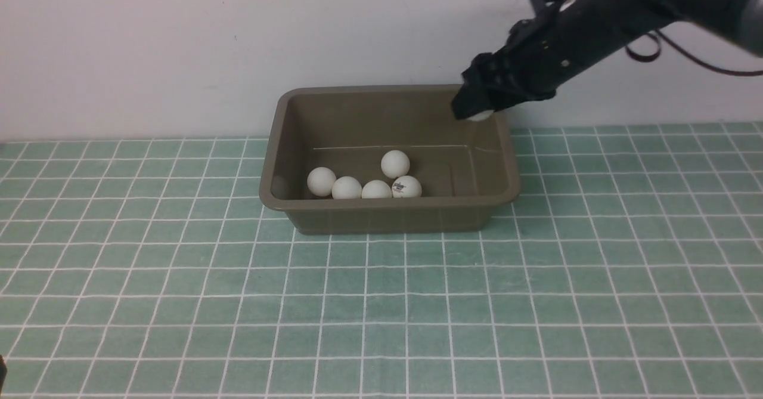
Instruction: Put the table tennis balls in the box on the green coffee tablecloth.
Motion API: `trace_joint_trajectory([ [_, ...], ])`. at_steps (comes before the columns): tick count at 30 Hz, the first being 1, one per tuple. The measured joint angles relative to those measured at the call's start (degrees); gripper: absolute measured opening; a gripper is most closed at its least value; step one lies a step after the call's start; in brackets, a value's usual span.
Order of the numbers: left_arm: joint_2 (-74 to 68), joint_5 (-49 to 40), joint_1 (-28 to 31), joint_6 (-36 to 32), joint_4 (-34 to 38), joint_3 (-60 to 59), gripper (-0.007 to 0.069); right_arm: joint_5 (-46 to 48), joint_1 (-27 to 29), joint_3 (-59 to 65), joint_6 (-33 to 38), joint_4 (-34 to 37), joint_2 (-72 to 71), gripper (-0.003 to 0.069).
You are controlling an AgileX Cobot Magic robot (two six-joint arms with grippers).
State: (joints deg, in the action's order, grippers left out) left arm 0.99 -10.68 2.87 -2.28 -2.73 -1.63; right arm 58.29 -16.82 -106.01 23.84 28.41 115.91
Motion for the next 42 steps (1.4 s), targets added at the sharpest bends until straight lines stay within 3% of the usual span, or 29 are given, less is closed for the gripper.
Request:
trace_joint_trajectory([
  [8, 0.00, 0.00, 0.00, 0.00, 0.00, 0.00, -0.0008, 1.44, -3.45, -9.04, 0.25, -2.49, 10.64, 0.0384],
  [13, 0.00, 0.00, 0.00, 0.00, 0.00, 0.00, -0.0008, 1.55, -3.45, -10.21, 0.25, -2.92, 14.38, 0.0500],
  [19, 0.00, 0.00, 0.00, 0.00, 0.00, 0.00, -0.0008, 6.13, -3.34, -14.84, 0.77, -3.10, 14.79, 0.0528],
  [23, 0.00, 0.00, 0.00, 0.00, 0.00, 0.00, -0.0008, 12.31, -2.54, -23.66, 1.12, -3.61, 13.11, 0.0456],
  [27, 0.00, -0.06, 0.00, 0.00, 0.00, 0.00, -0.0008, 13.16, 1.26, -33.47, -0.76, -6.03, 4.74, 0.0249],
  [29, 0.00, -0.06, 0.00, 0.00, 0.00, 0.00, -0.0008, 13.74, 4.49, -33.67, -1.85, -7.30, -3.45, 0.0099],
  [31, 0.00, -0.06, 0.00, 0.00, 0.00, 0.00, -0.0008, 13.99, 6.64, -32.60, -2.51, -7.54, -8.61, 0.0026],
  [36, 0.00, -0.06, 0.00, 0.00, 0.00, 0.00, -0.0008, 14.55, 11.10, -24.66, -3.21, -7.81, -20.68, -0.0013],
  [42, 0.00, -0.06, 0.00, 0.00, 0.00, 0.00, -0.0008, 15.07, 12.88, -4.88, -2.11, -8.31, -39.44, -0.0016],
])
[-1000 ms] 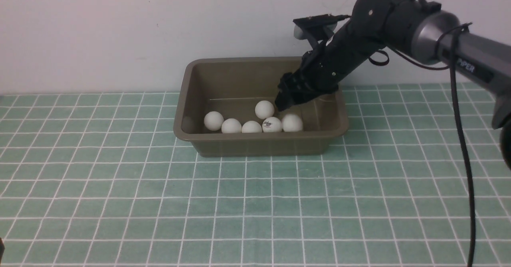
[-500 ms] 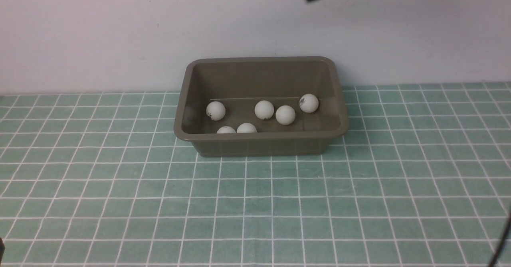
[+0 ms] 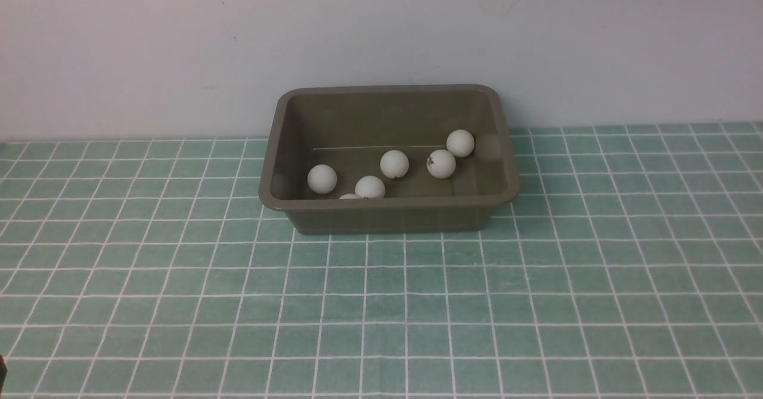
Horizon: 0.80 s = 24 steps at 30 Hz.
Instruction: Put the table tennis balls in the box on the green coffee tablecloth.
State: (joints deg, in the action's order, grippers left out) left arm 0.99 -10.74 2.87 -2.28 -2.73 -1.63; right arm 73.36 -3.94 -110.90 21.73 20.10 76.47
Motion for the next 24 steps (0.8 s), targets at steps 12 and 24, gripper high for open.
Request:
trace_joint_trajectory([
  [12, 0.00, 0.00, 0.00, 0.00, 0.00, 0.00, -0.0008, -13.60, 0.07, 47.38, 1.99, -2.12, -38.52, -0.0016],
  [24, 0.00, 0.00, 0.00, 0.00, 0.00, 0.00, -0.0008, -30.58, 0.07, 65.82, 2.06, -8.20, -53.72, -0.0016],
])
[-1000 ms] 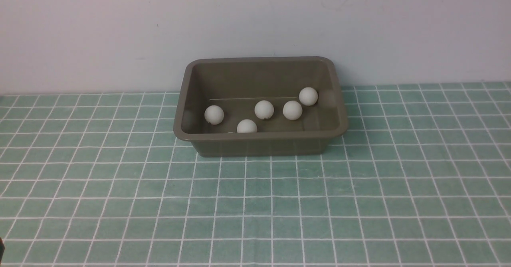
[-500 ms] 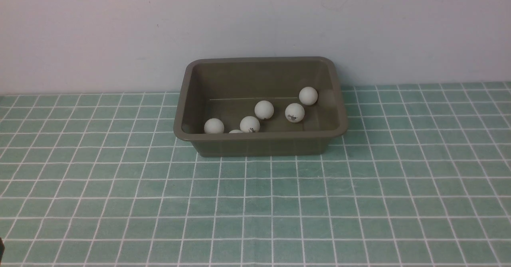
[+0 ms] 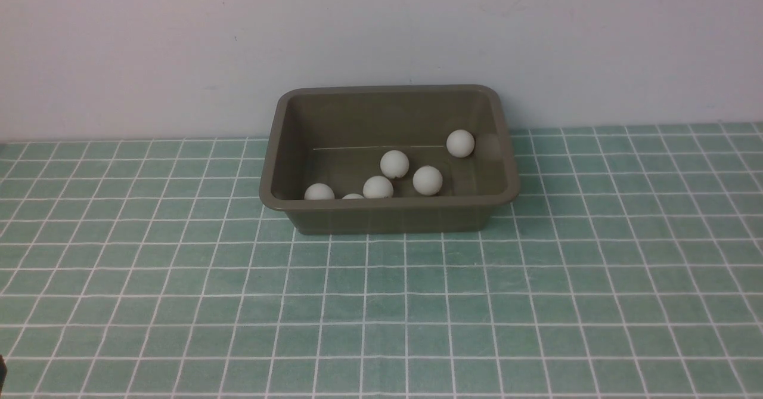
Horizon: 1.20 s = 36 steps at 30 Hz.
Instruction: Put the table tennis balls in the box on the green coffee tablecloth.
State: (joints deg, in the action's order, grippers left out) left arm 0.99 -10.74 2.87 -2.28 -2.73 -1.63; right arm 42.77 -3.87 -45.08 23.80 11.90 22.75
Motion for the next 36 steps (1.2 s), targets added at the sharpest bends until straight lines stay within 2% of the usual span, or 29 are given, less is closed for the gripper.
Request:
trace_joint_trajectory([
  [9, 0.00, 0.00, 0.00, 0.00, 0.00, 0.00, -0.0008, -2.99, 0.00, 0.86, 0.01, -0.43, -1.28, -0.0018],
  [14, 0.00, 0.00, 0.00, 0.00, 0.00, 0.00, -0.0008, 0.66, 0.01, 2.03, 0.01, -1.54, -1.28, -0.0018],
  [18, 0.00, 0.00, 0.00, 0.00, 0.00, 0.00, -0.0008, 3.47, 0.39, 8.14, -0.06, -1.37, -2.51, -0.0018],
  [22, 0.00, 0.00, 0.00, 0.00, 0.00, 0.00, -0.0008, 1.00, 2.45, 14.99, -0.30, 0.30, -6.05, -0.0018],
  [29, 0.00, 0.00, 0.00, 0.00, 0.00, 0.00, -0.0008, -5.47, 9.15, 26.69, -1.14, 2.09, -17.15, -0.0018],
  [36, 0.00, 0.00, 0.00, 0.00, 0.00, 0.00, -0.0008, -8.93, 11.16, 33.99, -1.30, 3.09, -23.42, -0.0018],
])
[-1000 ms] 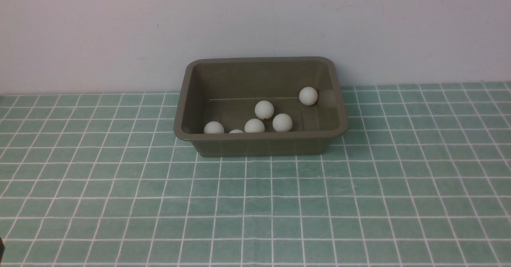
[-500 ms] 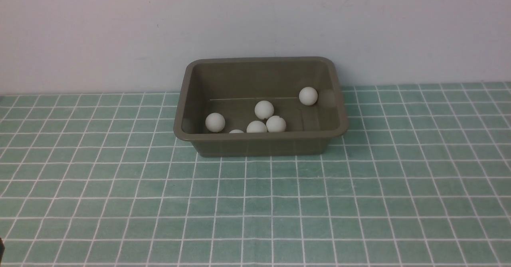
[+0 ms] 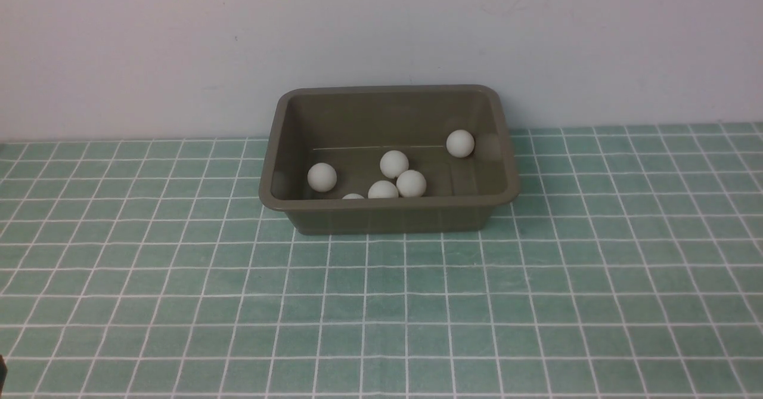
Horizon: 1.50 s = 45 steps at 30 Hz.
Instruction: Put the table tennis balls in the box on the green coffee tablecloth.
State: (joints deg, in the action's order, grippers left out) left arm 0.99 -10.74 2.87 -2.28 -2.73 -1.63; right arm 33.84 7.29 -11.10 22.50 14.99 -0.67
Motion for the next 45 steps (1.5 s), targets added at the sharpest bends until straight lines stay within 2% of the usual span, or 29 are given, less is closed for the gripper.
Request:
trace_joint_trajectory([
  [8, 0.00, -0.06, 0.00, 0.00, 0.00, 0.00, -0.0008, -6.28, 0.00, 5.94, -0.13, 0.48, -0.02, -0.0018],
  [17, 0.00, -0.06, 0.00, 0.00, 0.00, 0.00, -0.0008, -7.10, 0.00, 11.59, -0.17, 0.77, -0.02, -0.0018],
  [30, 0.00, -0.06, 0.00, 0.00, 0.00, 0.00, -0.0008, -10.31, 0.00, 12.19, -1.89, 4.82, -0.02, -0.0018],
  [45, 0.00, -0.06, 0.00, 0.00, 0.00, 0.00, -0.0008, -10.37, 0.00, 12.25, -1.89, 5.18, -0.02, -0.0018],
])
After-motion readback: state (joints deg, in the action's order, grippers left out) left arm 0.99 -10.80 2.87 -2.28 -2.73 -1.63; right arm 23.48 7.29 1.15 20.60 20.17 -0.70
